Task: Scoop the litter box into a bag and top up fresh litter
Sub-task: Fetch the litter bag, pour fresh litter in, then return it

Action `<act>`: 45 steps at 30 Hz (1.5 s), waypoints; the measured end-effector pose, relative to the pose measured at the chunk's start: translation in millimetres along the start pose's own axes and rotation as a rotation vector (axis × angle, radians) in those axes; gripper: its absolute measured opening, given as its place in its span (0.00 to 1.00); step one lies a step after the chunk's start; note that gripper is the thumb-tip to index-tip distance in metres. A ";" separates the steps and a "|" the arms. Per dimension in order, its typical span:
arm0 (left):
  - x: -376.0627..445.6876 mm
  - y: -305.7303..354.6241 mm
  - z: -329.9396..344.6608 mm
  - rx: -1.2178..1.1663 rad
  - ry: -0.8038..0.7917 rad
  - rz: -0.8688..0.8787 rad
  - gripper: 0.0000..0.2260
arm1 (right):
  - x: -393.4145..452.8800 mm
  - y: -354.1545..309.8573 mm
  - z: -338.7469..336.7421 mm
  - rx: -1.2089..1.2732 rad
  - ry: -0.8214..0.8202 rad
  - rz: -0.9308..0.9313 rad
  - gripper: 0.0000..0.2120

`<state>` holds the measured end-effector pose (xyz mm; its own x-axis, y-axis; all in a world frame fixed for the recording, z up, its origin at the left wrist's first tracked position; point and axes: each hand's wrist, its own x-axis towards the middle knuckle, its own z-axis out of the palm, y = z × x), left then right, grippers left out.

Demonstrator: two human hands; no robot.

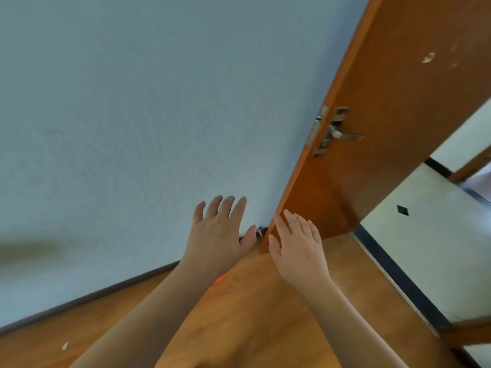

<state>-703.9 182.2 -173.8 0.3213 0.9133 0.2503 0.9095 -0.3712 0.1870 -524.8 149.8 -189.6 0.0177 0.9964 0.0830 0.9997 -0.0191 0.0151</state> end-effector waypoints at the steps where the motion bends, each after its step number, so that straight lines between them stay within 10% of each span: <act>1: 2.3 10.9 -1.4 0.001 -0.020 0.041 0.30 | -7.4 12.5 -5.4 -0.006 -0.008 0.035 0.26; 8: 5.2 108.2 23.0 0.006 -0.237 0.470 0.31 | -87.4 99.5 -24.8 0.093 -0.063 0.293 0.26; 27: -91.5 457.8 45.8 -0.003 -0.218 1.076 0.27 | -386.7 308.9 -57.1 0.042 0.022 0.967 0.23; 45: -101.6 678.8 85.8 -0.203 -0.247 1.719 0.30 | -468.0 409.4 -59.5 -0.096 0.010 1.490 0.24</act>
<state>-96.5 -148.2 -153.8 0.8471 -0.5127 0.1401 -0.5175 -0.8557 -0.0023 -124.9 -329.3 -163.0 0.9946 0.0564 0.0874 0.0586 -0.9980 -0.0235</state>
